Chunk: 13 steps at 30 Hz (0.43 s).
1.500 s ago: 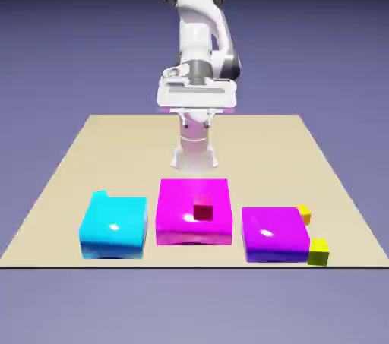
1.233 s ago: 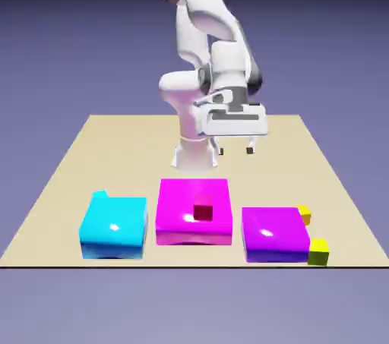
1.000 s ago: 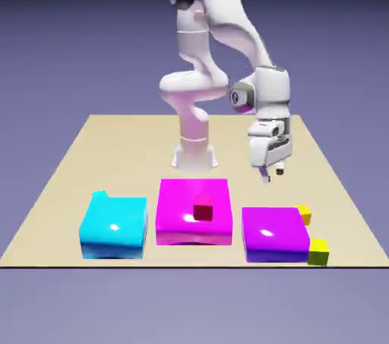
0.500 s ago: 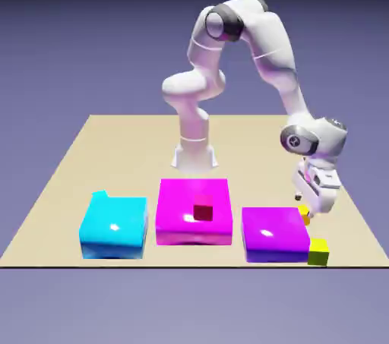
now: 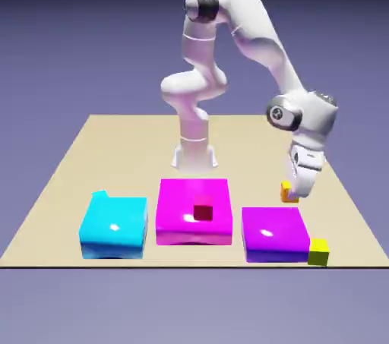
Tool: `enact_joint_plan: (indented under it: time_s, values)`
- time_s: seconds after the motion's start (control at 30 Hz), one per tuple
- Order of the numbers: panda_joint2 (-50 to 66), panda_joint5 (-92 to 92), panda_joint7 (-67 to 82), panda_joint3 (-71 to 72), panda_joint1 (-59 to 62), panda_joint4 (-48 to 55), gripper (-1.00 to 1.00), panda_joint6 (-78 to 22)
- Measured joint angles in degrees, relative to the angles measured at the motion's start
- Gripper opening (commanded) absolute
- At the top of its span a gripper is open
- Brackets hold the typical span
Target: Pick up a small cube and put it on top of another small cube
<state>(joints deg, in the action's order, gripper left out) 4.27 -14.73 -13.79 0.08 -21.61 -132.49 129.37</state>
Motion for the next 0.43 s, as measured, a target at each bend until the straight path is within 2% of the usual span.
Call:
enact_joint_plan:
  time_s: [0.13,0.2,0.33,0.37,0.43]
  values:
    - [-8.2,6.2,-4.8,-7.0,7.9,-1.7,-1.0,-8.0]
    - [-8.3,7.6,-6.0,-7.7,7.5,-2.9,-1.0,-8.5]
    - [-2.7,7.3,-6.1,-8.1,8.3,-7.3,-1.0,1.5]
    - [-2.2,7.3,-6.2,-8.1,8.2,-7.7,1.0,2.4]
    - [-2.2,7.1,-6.3,-8.2,8.2,-7.7,1.0,2.5]
